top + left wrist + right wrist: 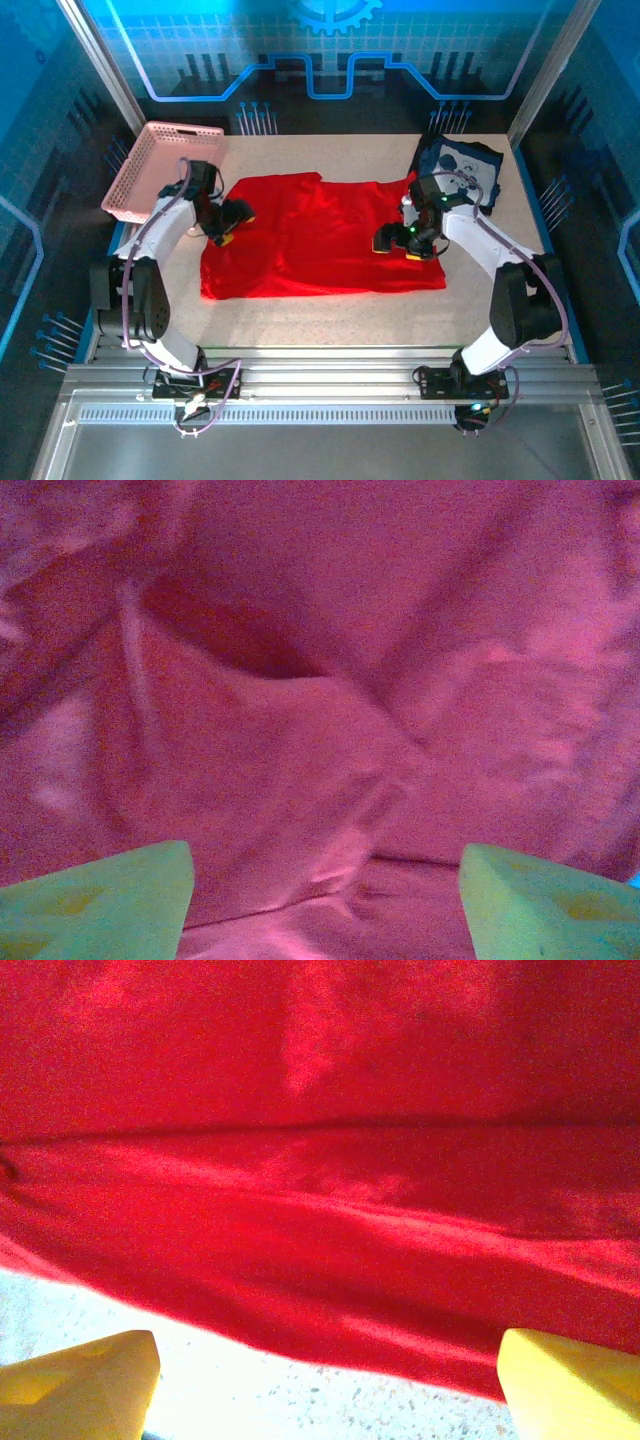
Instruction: Fold and stack the t-shirts
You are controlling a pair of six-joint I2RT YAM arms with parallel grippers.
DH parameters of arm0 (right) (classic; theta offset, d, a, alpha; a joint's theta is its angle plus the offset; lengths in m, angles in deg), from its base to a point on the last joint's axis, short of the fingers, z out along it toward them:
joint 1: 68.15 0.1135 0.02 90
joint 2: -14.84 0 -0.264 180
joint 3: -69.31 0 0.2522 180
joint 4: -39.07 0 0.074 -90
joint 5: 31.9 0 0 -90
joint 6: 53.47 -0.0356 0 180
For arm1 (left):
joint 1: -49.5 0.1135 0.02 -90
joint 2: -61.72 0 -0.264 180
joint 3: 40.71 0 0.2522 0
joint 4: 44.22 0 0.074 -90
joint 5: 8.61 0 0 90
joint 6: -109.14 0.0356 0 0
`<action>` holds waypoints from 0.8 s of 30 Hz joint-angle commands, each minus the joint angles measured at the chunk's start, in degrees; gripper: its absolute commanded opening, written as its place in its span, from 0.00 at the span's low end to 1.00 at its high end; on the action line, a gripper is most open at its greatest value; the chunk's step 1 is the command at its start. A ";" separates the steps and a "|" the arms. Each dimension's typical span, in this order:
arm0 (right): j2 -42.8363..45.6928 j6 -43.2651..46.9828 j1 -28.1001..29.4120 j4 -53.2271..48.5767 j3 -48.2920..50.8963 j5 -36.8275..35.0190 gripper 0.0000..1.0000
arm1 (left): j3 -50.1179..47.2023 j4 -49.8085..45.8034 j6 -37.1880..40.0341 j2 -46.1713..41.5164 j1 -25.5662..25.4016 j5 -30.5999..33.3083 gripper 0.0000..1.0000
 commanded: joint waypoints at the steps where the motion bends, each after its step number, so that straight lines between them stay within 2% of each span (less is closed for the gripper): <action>1: -2.60 -4.49 0.51 1.78 -0.71 -6.38 0.88 | -4.16 2.90 -1.39 -0.14 -0.36 0.48 0.62; 4: -4.96 -8.14 -0.15 4.74 -0.05 -6.77 0.82 | -6.95 3.53 -2.29 1.38 -0.36 1.30 0.34; 5: -6.10 -8.97 0.05 4.93 -0.10 -7.58 0.78 | -8.17 3.99 -2.58 1.68 -0.41 1.44 0.29; 9: -9.63 -11.19 0.24 2.78 0.19 -11.85 0.51 | -12.67 4.31 -2.94 2.02 -0.36 3.84 0.24; 11: -10.38 -11.27 0.62 1.64 1.77 -14.39 0.46 | -15.81 4.64 -3.55 1.82 -0.03 4.49 0.22; 17: -8.93 -12.45 0.63 -1.87 8.06 -19.47 0.42 | -23.67 4.53 -3.80 -0.34 0.34 3.96 0.20; 24: -4.59 -13.22 0.12 -3.91 13.05 -20.40 0.42 | -30.47 0.89 -3.39 -6.54 0.38 3.21 0.21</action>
